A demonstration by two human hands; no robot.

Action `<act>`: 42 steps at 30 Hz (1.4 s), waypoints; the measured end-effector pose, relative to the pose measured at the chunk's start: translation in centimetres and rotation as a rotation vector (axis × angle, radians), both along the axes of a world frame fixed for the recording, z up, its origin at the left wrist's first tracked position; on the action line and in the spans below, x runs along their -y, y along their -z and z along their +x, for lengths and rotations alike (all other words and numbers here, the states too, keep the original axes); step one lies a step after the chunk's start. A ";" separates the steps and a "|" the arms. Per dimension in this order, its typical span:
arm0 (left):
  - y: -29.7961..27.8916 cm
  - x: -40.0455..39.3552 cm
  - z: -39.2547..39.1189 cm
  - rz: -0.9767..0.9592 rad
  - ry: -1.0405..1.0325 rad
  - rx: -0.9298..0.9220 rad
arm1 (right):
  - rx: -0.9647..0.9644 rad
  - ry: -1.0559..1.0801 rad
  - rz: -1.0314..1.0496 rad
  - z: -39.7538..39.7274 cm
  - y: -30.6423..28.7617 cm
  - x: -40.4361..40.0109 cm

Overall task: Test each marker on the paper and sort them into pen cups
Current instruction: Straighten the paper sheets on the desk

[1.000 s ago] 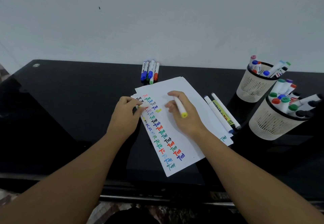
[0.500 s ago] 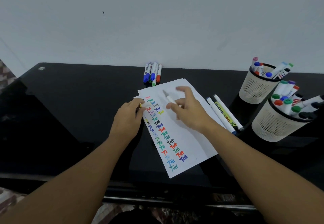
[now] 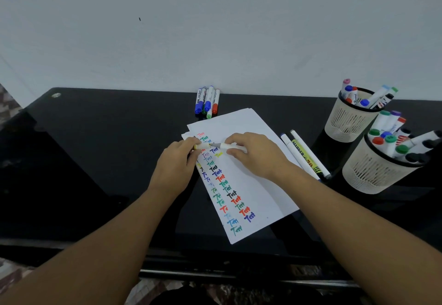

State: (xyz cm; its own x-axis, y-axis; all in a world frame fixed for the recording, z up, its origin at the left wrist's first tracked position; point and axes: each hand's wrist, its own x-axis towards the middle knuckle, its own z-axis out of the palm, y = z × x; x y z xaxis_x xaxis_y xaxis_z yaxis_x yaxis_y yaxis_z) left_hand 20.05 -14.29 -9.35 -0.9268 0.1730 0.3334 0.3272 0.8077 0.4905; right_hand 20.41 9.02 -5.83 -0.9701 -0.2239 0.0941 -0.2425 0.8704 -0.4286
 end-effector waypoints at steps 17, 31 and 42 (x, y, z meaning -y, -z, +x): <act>-0.3 -0.1 0.6 -0.021 0.091 0.017 | -0.031 -0.183 0.098 0.4 -0.1 1.4; 0.4 -0.2 -0.3 -0.137 0.093 0.016 | 0.010 -0.109 -0.028 0.5 -0.8 0.9; 0.4 0.0 -0.5 -0.161 0.082 0.040 | -0.091 0.128 0.017 1.2 -0.5 0.1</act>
